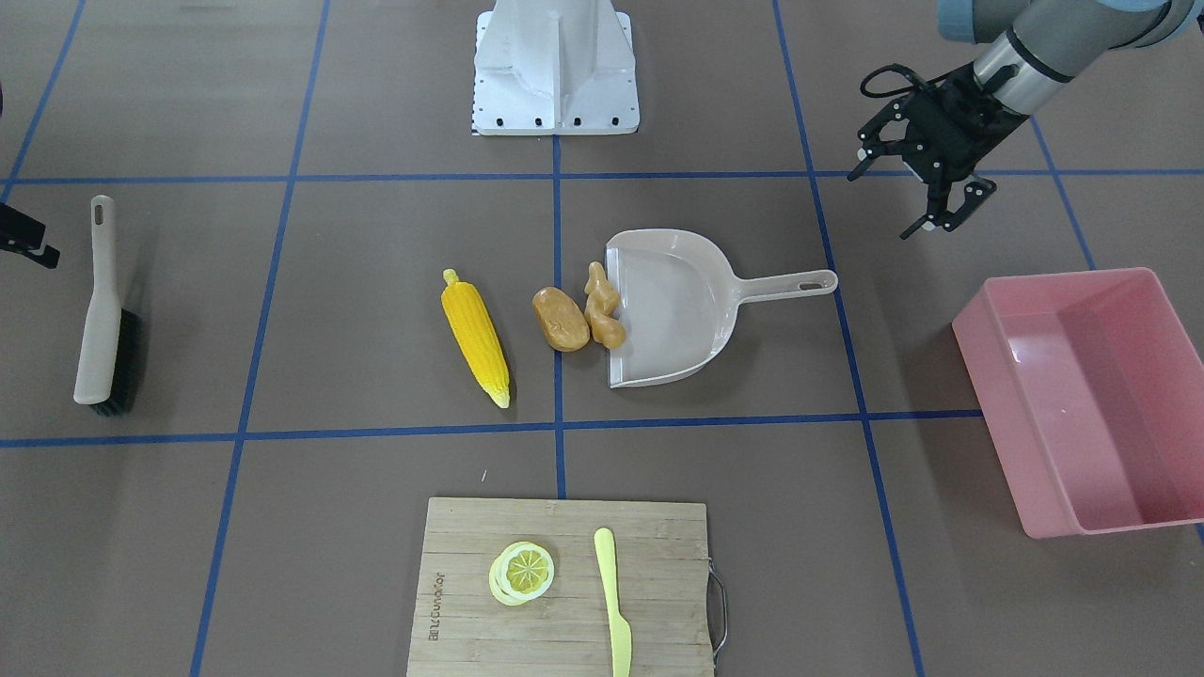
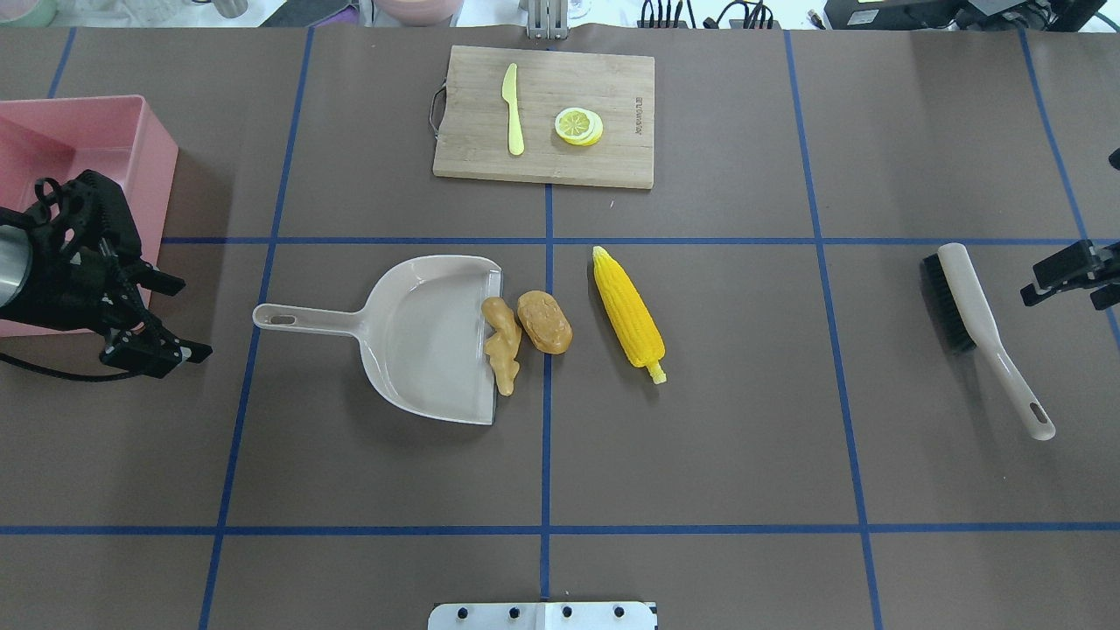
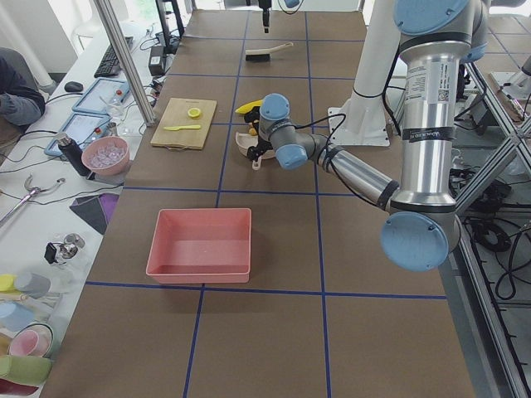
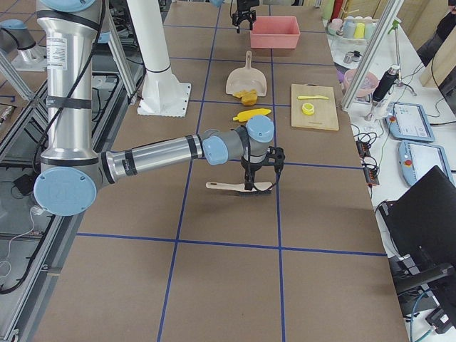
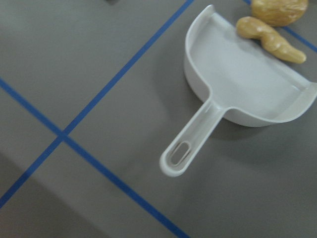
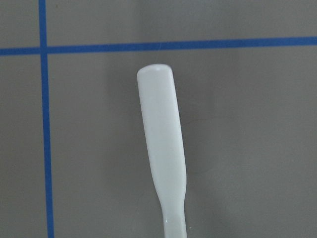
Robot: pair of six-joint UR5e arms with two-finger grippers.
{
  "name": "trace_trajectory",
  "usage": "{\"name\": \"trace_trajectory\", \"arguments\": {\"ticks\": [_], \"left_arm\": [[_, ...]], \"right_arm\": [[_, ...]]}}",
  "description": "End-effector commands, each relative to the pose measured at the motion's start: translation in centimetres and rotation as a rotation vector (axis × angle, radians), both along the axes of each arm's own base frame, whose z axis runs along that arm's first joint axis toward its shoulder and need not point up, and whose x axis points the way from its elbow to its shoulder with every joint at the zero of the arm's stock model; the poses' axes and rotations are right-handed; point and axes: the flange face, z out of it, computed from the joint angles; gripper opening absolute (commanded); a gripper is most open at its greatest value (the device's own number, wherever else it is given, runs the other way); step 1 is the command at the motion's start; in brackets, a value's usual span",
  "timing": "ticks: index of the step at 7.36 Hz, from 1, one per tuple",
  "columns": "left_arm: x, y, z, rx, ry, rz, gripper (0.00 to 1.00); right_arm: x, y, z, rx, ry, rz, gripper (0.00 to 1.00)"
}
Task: Sweep and dump trash into bin
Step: 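Grasp the white dustpan handle with the left gripper while the right reaches for the brush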
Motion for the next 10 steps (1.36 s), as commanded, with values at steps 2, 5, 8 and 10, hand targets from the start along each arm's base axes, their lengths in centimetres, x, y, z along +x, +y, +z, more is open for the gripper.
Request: {"name": "trace_trajectory", "arguments": {"ticks": [2,5,8,10], "left_arm": [[4.4,-2.0,-1.5,0.391,-0.055,0.089,0.99],[6.5,-2.7,1.0,0.557,-0.149,0.189,0.99],[9.3,-5.1,1.5,0.479,-0.145,0.173,0.98],[10.2,-5.7,2.4,0.441,-0.154,0.171,0.98]], "right_arm": [[-4.8,3.4,2.6,-0.011,0.022,-0.121,1.0],[-6.2,3.7,5.1,-0.017,0.093,-0.141,1.0],[-7.5,3.3,5.9,-0.018,0.113,-0.158,1.0],[-8.6,2.9,5.3,-0.016,0.097,-0.173,1.0]]}}
